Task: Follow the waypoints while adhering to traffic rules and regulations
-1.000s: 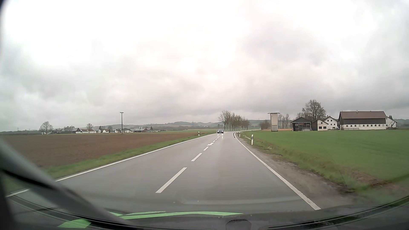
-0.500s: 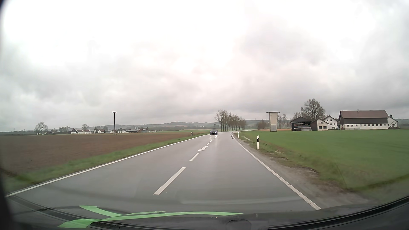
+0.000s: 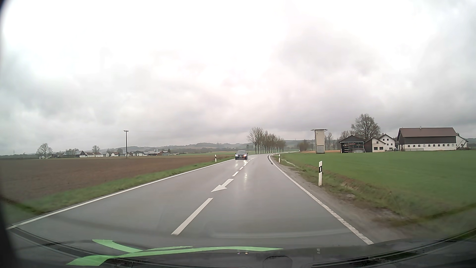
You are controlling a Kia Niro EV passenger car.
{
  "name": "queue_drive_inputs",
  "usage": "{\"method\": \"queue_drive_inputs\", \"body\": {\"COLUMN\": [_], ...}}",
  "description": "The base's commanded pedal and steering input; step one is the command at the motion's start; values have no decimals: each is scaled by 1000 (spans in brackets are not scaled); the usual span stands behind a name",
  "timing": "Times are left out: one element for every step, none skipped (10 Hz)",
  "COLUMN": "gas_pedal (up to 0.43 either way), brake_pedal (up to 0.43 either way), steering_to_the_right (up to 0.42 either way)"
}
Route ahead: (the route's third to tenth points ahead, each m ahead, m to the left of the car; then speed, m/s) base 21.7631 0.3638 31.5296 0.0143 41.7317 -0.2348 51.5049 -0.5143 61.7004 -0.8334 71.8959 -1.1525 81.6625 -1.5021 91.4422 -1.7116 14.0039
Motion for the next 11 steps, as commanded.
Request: {"method": "queue_drive_inputs", "body": {"gas_pedal": [319,319,311,299,299,299,299,311,311,319,319], "brake_pedal": [0,0,0,0,0,0,0,0,0,0,0], "steering_to_the_right": [0,-1,-2,0,1,1,1,1,0,0,0]}}
